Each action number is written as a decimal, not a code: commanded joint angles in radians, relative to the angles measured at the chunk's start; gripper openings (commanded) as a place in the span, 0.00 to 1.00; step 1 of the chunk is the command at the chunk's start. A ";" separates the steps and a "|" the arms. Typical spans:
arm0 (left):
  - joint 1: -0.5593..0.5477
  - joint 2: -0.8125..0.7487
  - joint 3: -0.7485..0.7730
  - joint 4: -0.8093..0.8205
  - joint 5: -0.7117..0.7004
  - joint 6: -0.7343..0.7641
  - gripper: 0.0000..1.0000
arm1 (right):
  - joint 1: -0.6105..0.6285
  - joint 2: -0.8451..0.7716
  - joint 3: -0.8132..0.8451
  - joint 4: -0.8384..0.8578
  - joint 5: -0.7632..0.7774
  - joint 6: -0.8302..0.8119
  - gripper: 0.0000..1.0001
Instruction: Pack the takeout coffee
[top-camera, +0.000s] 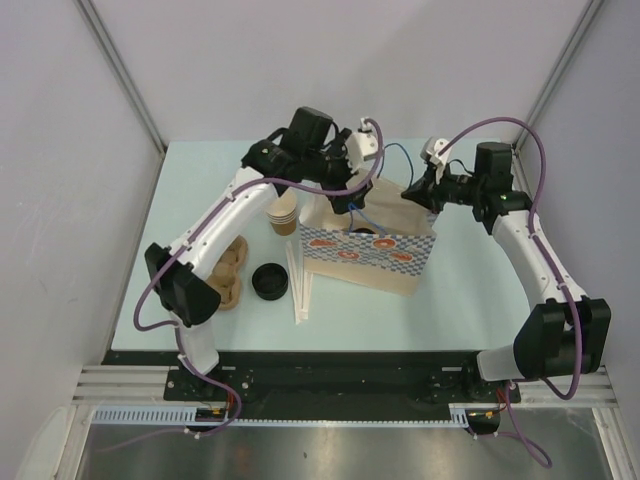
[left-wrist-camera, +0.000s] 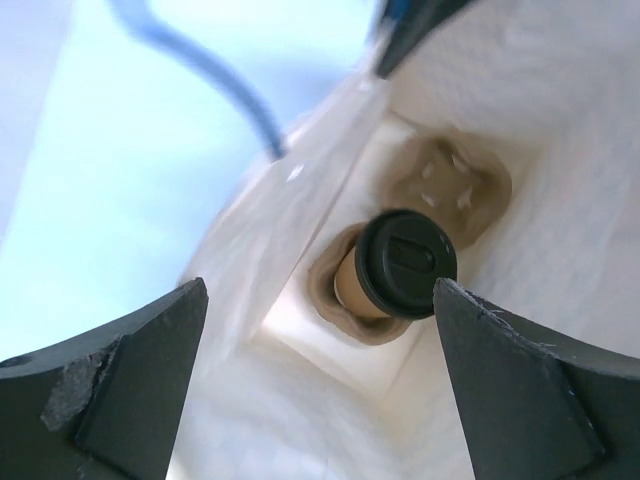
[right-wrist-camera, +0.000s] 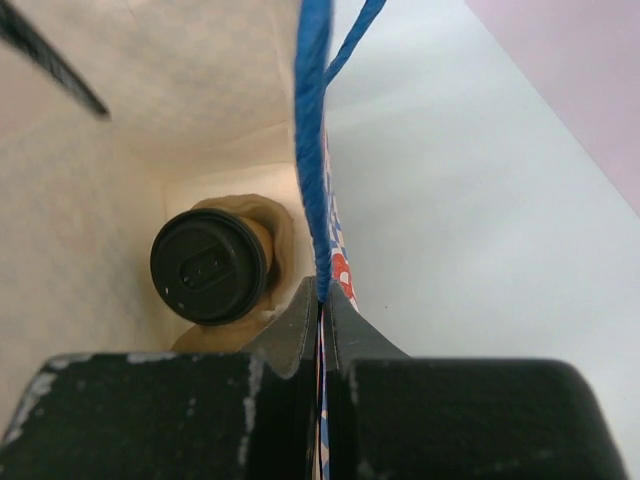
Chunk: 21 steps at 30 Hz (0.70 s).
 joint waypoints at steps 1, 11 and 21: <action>0.048 -0.066 0.110 0.045 0.006 -0.123 0.99 | -0.044 0.006 0.002 0.029 0.010 0.008 0.00; 0.172 -0.095 0.151 0.094 -0.048 -0.328 1.00 | -0.147 0.008 0.002 0.041 0.018 0.002 0.00; 0.277 -0.267 -0.148 0.270 -0.082 -0.448 1.00 | -0.216 0.001 0.002 0.046 0.025 0.019 0.00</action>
